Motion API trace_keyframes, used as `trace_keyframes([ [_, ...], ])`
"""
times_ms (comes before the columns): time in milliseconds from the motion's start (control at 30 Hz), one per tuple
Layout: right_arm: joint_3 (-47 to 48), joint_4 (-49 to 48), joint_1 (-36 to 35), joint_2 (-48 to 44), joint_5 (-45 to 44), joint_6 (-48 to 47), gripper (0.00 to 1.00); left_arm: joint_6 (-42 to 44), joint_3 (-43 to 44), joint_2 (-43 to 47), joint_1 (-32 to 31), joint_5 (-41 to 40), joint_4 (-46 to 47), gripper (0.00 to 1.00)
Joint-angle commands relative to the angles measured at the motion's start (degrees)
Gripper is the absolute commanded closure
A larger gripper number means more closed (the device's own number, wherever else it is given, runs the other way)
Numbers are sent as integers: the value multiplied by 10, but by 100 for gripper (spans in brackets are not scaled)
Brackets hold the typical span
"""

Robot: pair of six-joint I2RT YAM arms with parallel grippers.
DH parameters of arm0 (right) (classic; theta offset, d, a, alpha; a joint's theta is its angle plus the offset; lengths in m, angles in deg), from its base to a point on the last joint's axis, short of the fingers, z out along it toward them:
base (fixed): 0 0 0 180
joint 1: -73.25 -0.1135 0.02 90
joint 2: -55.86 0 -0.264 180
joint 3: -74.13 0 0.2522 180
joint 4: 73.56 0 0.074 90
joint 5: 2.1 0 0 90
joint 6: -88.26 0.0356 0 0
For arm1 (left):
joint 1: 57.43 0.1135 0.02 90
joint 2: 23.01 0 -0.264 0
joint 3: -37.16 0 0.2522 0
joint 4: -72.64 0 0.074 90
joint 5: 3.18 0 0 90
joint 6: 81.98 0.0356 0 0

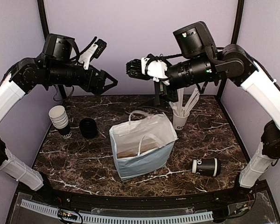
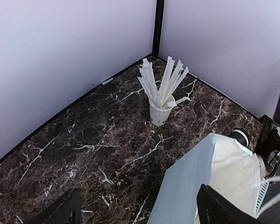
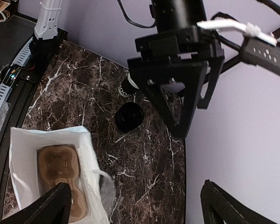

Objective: Pack the takeout coffee

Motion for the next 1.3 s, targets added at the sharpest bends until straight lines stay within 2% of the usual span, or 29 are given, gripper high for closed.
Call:
trace_keyframes([
  [0, 1, 5, 25, -64, -12, -19, 1, 9, 61, 43, 3, 0, 14, 10],
  [100, -46, 1, 84, -105, -36, -17, 1, -15, 79, 46, -6, 94, 42, 14],
  [167, -103, -4, 167, -141, -22, -7, 1, -15, 75, 37, -62, 136, 61, 16],
  [267, -200, 0, 256, -202, -11, -9, 2, 13, 85, -1, -143, 124, 56, 17],
  [433, -386, 6, 376, -310, 33, -16, 5, 68, 136, -143, -261, 118, 19, 18],
  [633, -508, 5, 519, -386, 120, 14, 5, 121, 179, -291, -324, 102, 22, 16],
  [900, -580, -33, 590, -423, 100, 97, 6, 146, 242, -423, -341, 83, 76, 12],
  [1267, -590, -37, 636, -444, 145, 142, 6, 164, 293, -566, -338, 6, 169, 4],
])
